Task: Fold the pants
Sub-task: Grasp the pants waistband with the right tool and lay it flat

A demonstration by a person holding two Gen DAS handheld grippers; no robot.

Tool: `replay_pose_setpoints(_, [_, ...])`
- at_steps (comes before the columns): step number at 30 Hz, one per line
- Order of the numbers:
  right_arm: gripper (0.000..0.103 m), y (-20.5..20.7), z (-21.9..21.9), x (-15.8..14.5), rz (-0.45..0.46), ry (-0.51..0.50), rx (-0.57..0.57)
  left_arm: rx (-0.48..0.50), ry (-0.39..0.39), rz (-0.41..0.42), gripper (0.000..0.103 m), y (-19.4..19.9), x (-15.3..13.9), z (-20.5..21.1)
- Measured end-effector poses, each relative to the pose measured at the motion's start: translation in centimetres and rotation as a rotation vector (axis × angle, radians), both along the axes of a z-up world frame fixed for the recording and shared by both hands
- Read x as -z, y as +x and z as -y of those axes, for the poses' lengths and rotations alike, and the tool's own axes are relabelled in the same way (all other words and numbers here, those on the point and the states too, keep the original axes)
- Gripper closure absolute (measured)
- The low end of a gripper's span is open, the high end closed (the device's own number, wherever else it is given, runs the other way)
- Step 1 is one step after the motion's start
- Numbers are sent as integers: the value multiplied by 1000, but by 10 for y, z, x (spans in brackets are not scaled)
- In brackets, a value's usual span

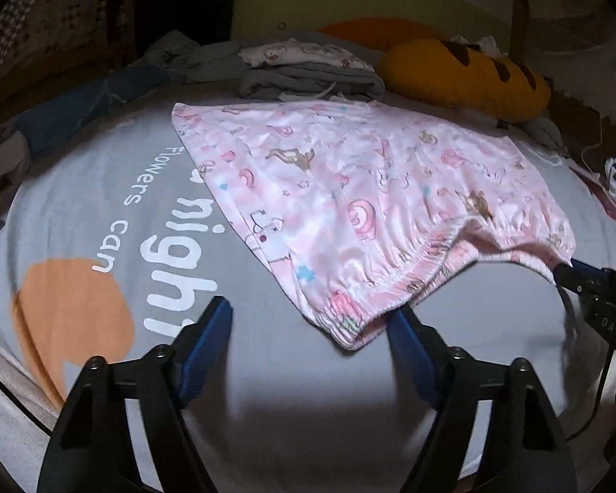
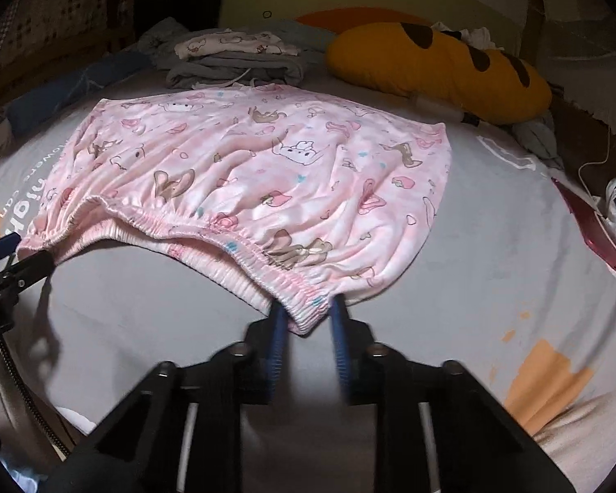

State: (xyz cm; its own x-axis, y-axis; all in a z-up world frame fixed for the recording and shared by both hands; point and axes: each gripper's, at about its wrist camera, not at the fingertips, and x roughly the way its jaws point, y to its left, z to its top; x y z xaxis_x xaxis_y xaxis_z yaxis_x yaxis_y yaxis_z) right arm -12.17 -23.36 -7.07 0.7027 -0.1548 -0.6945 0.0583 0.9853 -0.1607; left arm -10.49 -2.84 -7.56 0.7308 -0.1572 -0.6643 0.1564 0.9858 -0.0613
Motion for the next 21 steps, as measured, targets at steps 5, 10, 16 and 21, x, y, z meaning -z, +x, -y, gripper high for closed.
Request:
replay_pose_setpoints(5, [98,-8,0,-6,37,-4,15,-26,3,23,64,4,-2,-4])
replay_pose_setpoints(10, [99,-29,10,-21,121,68,57,-59,27,91,72,-5,-12,-2])
replay_pose_setpoints(16, [99,-46,16,-18,132,84,147,-26,73,144,70,-18,-18,8])
replay_pose_setpoints(21, [99,-41,16,-4,81,70,142,-52,45,91,70,-16,-6,2])
